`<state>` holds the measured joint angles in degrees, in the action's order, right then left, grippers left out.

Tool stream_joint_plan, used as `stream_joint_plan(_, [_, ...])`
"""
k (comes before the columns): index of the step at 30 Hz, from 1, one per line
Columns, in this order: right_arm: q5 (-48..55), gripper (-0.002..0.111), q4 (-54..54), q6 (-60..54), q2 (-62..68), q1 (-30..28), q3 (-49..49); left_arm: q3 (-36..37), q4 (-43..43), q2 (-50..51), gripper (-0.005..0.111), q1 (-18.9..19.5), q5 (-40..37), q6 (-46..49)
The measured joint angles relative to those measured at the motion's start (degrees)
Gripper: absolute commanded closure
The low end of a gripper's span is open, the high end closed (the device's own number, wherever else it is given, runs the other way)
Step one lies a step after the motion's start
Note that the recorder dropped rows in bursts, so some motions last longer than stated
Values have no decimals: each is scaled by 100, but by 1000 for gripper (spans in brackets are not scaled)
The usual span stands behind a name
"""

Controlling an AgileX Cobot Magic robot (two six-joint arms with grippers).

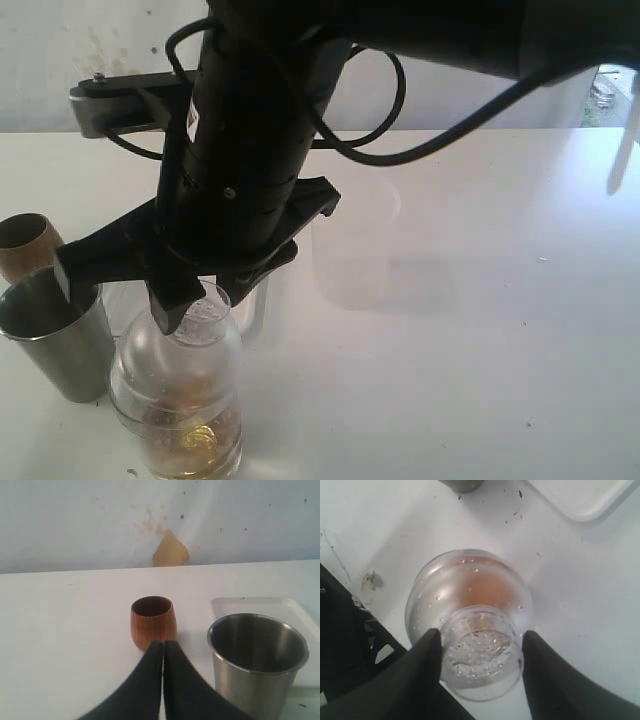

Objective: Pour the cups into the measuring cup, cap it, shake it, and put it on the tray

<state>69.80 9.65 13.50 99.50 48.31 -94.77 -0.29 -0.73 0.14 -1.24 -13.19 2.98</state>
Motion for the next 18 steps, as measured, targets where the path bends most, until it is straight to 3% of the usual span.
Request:
stream_joint_plan(5, [0,101,10,0,0,0,0,0,0,0,106,0,0,0])
stream_joint_plan(13, [0,61,10,0,0,0,0,0,0,0,106,0,0,0])
stream_joint_plan(18, [0,56,71,13,24,12,0,0,0,0,106,0,0,0])
